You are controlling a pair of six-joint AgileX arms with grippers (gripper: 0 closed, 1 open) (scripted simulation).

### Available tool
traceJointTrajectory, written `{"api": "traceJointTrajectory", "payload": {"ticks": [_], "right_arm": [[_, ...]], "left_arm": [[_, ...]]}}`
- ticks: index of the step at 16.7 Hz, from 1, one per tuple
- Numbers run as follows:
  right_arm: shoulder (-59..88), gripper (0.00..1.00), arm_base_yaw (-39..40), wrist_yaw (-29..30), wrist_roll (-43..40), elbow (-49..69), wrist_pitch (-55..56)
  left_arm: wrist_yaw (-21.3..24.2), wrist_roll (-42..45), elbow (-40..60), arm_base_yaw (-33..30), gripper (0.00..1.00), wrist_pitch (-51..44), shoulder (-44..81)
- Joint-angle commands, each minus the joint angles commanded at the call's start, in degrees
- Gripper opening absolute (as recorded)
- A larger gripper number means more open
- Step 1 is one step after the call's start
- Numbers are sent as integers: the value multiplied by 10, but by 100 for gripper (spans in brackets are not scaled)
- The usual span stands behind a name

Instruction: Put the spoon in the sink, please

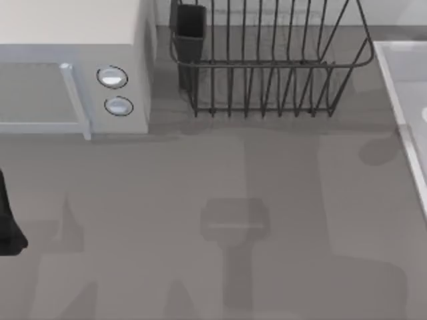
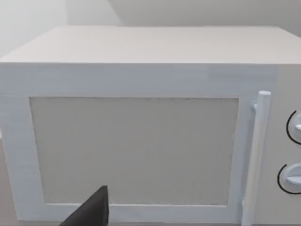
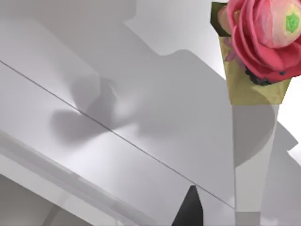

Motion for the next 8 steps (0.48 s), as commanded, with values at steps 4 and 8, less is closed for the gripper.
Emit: {"api": "traceJointTrajectory", "payload": {"ticks": [4, 8], "right_arm": [[-5, 0, -3, -1, 1, -10, 9], [-36, 0, 1, -1, -3, -98, 71]], "left_arm": [[0, 0, 0, 0, 100, 0, 0], [0, 0, 0, 0, 100, 0, 0]]}}
